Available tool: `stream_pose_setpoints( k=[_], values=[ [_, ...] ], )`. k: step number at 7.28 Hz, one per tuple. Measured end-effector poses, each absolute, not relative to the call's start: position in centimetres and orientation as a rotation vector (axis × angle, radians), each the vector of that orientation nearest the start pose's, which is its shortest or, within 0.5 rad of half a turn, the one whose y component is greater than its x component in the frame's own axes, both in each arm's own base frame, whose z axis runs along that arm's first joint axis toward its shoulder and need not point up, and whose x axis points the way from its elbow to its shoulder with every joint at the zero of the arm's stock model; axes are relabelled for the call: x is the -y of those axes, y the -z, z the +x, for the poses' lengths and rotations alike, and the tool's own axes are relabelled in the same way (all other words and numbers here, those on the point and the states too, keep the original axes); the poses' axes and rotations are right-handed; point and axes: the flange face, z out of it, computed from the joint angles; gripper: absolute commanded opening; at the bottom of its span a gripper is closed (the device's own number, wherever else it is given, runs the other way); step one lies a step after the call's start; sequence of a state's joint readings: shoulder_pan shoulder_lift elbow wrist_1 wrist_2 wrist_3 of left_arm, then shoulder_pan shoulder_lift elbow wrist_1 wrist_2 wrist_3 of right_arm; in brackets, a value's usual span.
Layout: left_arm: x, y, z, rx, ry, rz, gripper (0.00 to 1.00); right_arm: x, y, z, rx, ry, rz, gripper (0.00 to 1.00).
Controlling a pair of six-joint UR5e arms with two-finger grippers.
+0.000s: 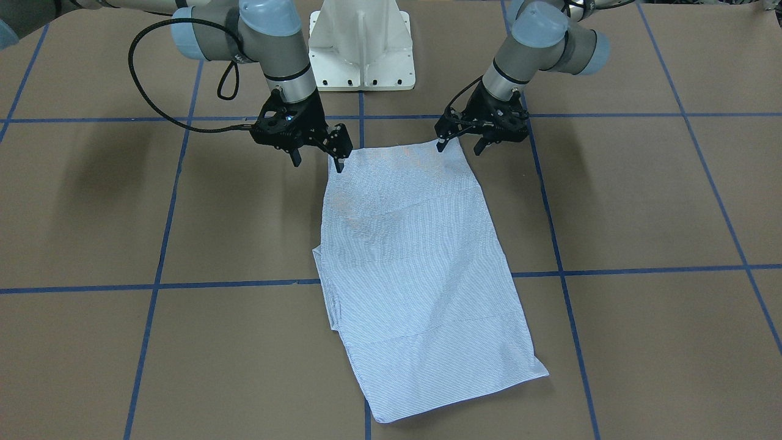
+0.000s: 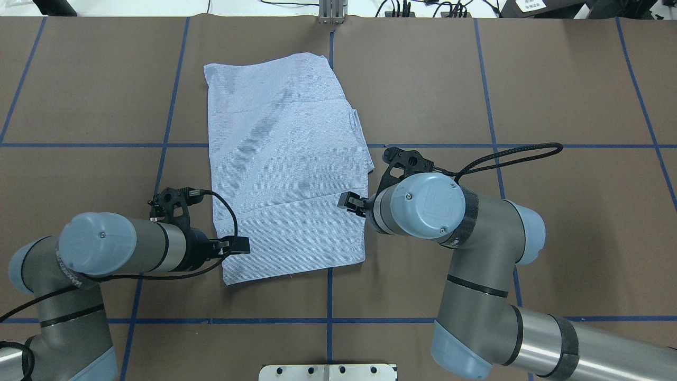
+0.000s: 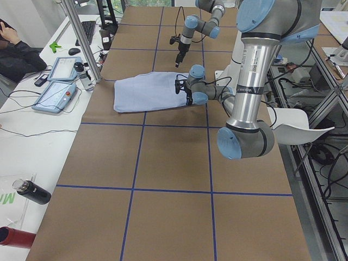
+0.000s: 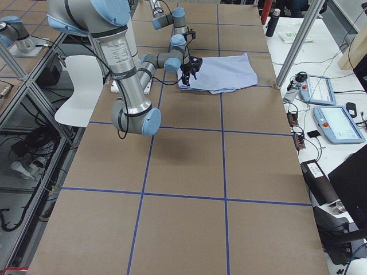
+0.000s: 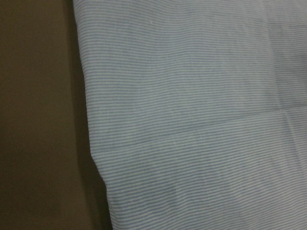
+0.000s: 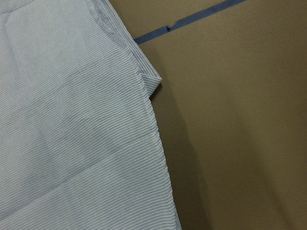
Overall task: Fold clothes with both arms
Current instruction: 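Lift the right gripper away and move both grippers to the shirt's nearer edge, then lower both grippers onto the shirt's nearer corners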
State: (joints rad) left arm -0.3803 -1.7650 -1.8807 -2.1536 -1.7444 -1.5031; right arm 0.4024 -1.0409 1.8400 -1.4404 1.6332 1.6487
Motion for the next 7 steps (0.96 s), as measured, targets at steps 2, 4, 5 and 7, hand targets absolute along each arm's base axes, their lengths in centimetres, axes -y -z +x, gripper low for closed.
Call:
stream_pose_setpoints(
  k=[2,4,5,7],
  values=[
    [29.9,-34.9,48.8,-1.085,0.213,0.059,0.49,36.2,-22.8,-52.8,0.934,-0.415,0.092,1.0],
    [29.0,-34.4,49.6,-1.092,0.228,0.034,0.47,36.1,-22.7,-52.8,0.935,-0.413,0.092,1.0],
    [28.9,-34.4,49.7,-1.093,0.229,0.031,0.47,36.1,-22.7,-52.8,0.936,-0.413,0.092,1.0],
    [28.8,-34.3,49.7,-1.094,0.229,0.029,0.14,35.9,-22.6,-52.9,0.937,-0.41,0.091,1.0]
  ],
)
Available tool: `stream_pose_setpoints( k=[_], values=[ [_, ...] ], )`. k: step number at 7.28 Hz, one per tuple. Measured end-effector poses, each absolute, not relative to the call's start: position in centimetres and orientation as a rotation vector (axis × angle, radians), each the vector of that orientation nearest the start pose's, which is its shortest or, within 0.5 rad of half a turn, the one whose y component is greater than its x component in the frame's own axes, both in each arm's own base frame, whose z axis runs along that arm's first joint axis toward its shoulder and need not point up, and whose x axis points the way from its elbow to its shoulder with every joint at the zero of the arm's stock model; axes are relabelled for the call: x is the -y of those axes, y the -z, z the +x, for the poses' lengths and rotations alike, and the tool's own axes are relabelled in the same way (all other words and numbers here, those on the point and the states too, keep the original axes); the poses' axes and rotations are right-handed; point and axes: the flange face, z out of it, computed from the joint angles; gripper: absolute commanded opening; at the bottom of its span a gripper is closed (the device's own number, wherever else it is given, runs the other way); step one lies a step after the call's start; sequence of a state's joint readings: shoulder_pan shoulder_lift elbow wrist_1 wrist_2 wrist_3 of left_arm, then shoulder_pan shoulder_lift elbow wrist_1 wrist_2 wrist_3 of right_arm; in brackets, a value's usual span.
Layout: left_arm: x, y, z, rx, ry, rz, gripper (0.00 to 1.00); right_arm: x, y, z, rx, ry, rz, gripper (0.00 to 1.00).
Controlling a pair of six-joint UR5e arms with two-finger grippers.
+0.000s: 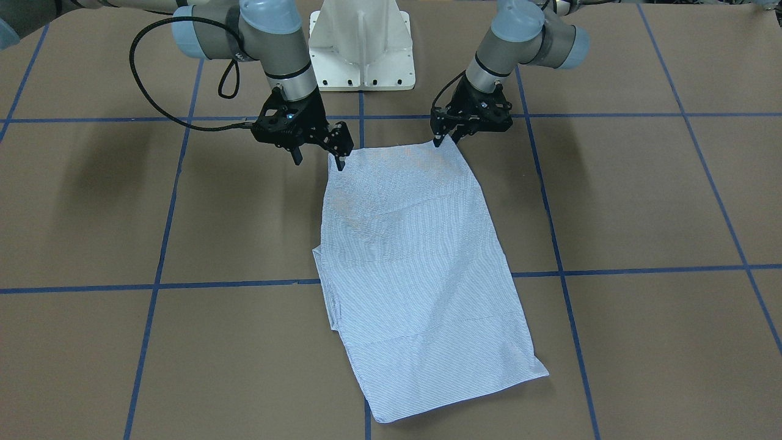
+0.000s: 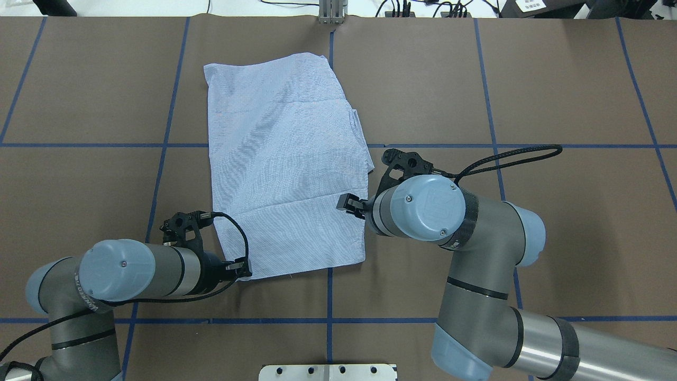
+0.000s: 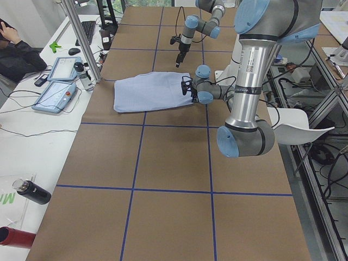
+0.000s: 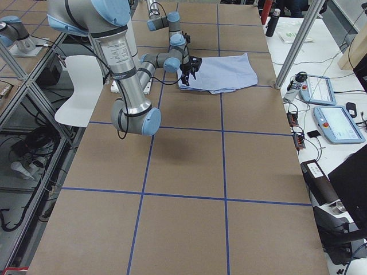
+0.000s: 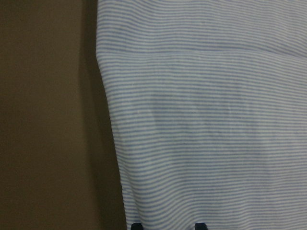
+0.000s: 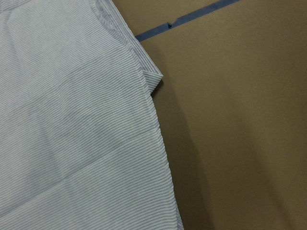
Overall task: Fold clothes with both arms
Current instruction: 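Lower both grippers onto the shirt's nearer corners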
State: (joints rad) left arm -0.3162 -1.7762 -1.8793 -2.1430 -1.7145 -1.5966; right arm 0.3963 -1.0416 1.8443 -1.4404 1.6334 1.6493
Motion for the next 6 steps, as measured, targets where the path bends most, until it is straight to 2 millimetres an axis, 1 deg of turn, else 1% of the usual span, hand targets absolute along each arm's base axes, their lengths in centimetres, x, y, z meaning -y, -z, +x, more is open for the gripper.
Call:
stream_pose_setpoints(
  k=[1,3,4,6],
  values=[
    [28.8,-34.3,49.7,-1.094,0.23,0.028,0.0,35.6,-22.7,-53.1,0.937,-0.411,0.085,1.0],
    [28.7,-34.3,49.7,-1.094,0.23,0.026,0.0,34.4,-22.9,-54.1,0.935,-0.473,0.036,0.95],
    [28.7,-34.3,49.7,-1.095,0.229,0.026,0.0,33.7,-23.0,-54.6,0.93,-0.52,0.001,0.89],
    [28.7,-34.2,49.7,-1.097,0.228,0.025,0.0,32.0,-23.4,-56.1,0.918,-0.635,-0.086,0.72]
  ],
)
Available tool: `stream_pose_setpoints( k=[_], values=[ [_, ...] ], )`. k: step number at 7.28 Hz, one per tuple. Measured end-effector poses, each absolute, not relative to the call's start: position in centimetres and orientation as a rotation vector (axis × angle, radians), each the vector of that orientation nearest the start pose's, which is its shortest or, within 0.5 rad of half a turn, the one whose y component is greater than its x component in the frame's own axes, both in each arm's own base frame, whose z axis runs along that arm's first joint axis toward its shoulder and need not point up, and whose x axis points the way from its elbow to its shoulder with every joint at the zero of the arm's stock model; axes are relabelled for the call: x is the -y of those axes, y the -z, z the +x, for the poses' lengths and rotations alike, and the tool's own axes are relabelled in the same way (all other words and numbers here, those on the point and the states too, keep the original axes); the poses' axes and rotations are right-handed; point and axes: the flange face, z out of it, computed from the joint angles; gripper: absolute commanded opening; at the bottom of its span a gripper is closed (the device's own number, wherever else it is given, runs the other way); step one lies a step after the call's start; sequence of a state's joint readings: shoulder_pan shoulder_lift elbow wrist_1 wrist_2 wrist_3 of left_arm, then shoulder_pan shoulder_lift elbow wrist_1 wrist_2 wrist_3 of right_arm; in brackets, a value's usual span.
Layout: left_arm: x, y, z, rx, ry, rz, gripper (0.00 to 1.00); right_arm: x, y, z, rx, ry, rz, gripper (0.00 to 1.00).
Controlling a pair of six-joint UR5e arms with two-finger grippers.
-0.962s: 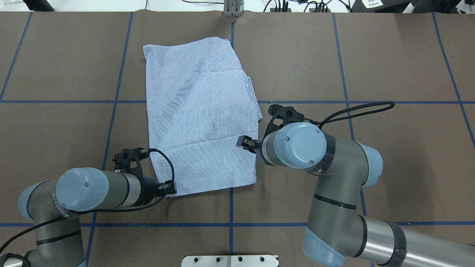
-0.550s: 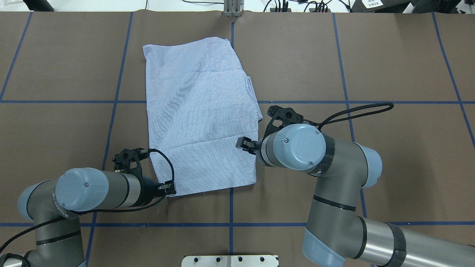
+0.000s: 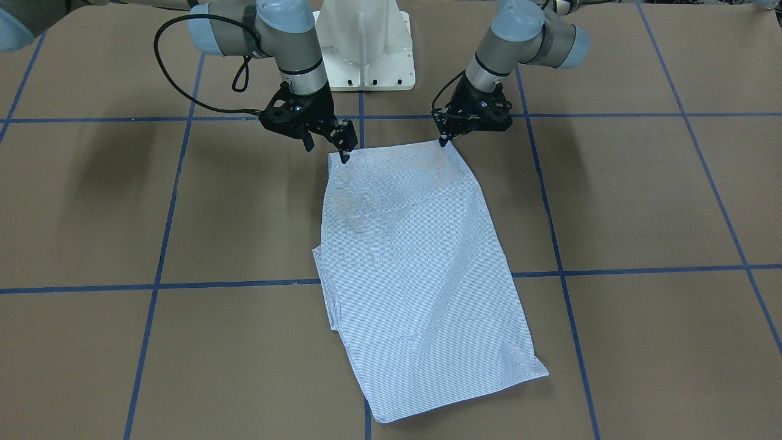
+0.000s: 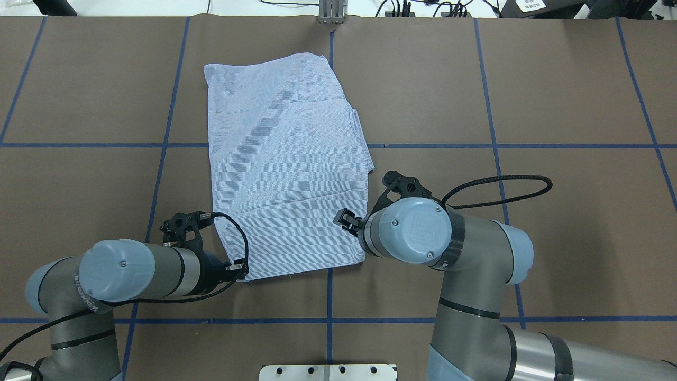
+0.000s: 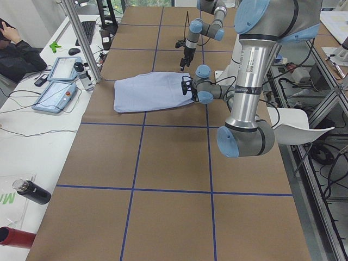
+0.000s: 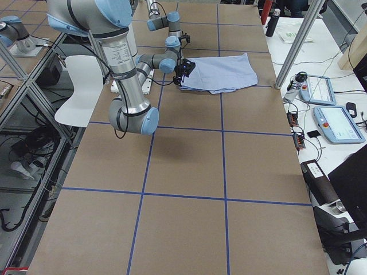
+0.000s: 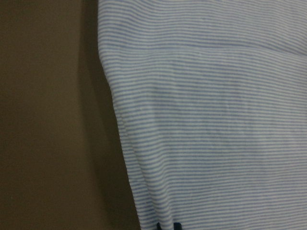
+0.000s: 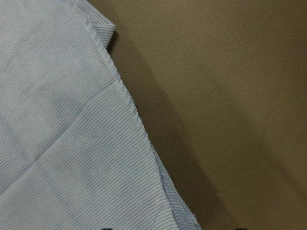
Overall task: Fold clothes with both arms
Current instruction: 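Lower both grippers onto the shirt's nearer corners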
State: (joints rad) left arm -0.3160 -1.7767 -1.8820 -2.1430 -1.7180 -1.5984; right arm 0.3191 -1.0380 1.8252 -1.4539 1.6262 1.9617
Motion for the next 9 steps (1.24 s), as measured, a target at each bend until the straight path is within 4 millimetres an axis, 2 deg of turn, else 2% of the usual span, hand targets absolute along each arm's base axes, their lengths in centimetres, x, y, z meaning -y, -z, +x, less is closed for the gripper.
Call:
stream_pose_setpoints(
  k=[2,5,9],
  values=[
    [28.7,-33.8,49.5,-1.105,0.227,0.026,0.0,31.2,-23.9,-57.6,0.895,-0.738,-0.149,0.6],
    [28.5,-33.0,49.0,-1.123,0.224,0.028,0.0,31.2,-24.1,-58.9,0.881,-0.81,-0.173,0.58],
    [28.4,-33.0,49.0,-1.125,0.222,0.026,0.0,31.2,-23.7,-60.7,0.87,-0.838,-0.169,0.56]
  ],
)
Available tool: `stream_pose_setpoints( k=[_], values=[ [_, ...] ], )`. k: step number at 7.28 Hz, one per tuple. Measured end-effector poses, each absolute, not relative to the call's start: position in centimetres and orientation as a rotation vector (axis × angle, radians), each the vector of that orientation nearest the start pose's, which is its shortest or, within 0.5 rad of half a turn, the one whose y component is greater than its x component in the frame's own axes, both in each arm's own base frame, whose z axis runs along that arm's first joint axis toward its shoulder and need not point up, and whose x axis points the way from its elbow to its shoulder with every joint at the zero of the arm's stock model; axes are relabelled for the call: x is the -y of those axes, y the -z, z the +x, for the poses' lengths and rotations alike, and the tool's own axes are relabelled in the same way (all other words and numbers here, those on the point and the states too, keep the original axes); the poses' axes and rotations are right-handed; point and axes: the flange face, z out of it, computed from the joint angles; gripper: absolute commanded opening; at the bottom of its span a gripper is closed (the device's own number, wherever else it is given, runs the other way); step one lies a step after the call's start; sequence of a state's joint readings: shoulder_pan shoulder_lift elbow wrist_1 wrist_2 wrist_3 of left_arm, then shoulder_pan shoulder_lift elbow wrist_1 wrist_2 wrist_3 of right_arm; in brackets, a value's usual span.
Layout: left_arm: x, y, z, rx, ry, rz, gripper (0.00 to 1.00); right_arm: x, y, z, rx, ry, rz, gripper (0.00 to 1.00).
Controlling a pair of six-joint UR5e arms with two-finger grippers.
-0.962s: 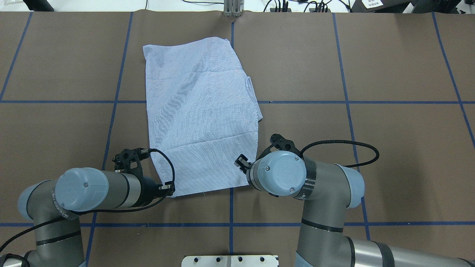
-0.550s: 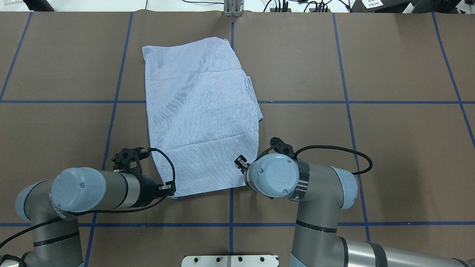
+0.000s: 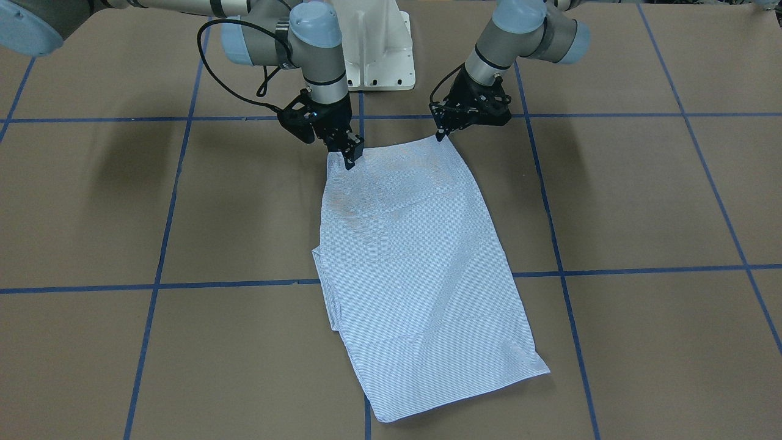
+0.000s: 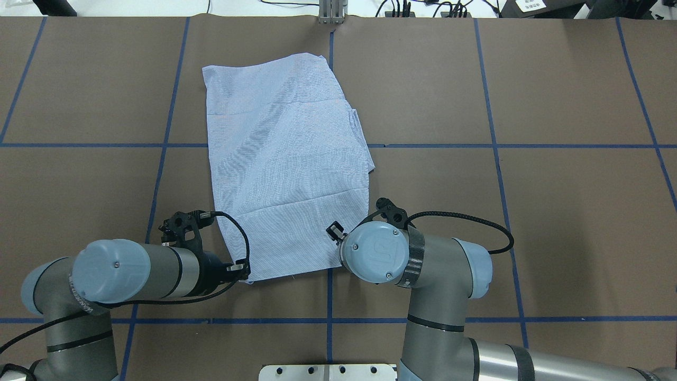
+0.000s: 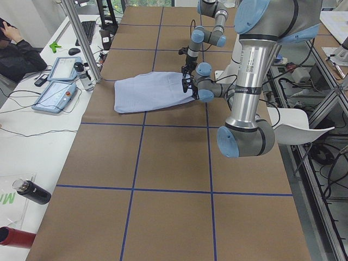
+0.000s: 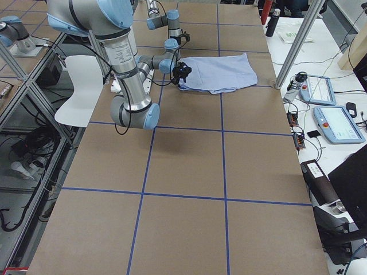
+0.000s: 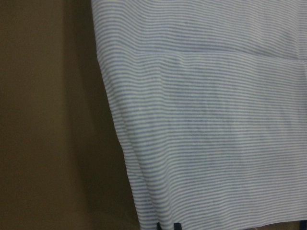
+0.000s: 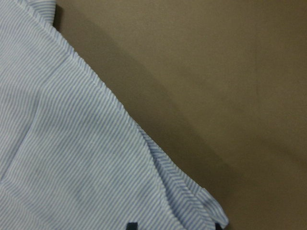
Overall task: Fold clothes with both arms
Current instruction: 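Lower both grippers onto the shirt's nearer corners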
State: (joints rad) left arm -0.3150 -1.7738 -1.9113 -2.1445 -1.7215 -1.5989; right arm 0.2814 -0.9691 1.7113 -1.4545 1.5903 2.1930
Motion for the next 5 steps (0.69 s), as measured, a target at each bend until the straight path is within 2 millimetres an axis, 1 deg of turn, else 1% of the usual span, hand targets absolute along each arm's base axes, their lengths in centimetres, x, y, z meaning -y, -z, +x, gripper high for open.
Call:
stream_pose_setpoints(
  k=[3,4,5],
  values=[
    [28.42,-32.97,48.94,-1.125,0.221,0.025,0.0,31.11,-23.89,-60.99,0.865,-0.837,-0.168,0.54],
    [28.42,-32.97,48.94,-1.125,0.221,0.025,0.0,31.07,-23.99,-61.1,0.861,-0.836,-0.168,0.45],
    [28.42,-32.97,48.94,-1.125,0.221,0.025,0.0,31.05,-24.02,-61.17,0.86,-0.836,-0.169,0.29]
  ],
)
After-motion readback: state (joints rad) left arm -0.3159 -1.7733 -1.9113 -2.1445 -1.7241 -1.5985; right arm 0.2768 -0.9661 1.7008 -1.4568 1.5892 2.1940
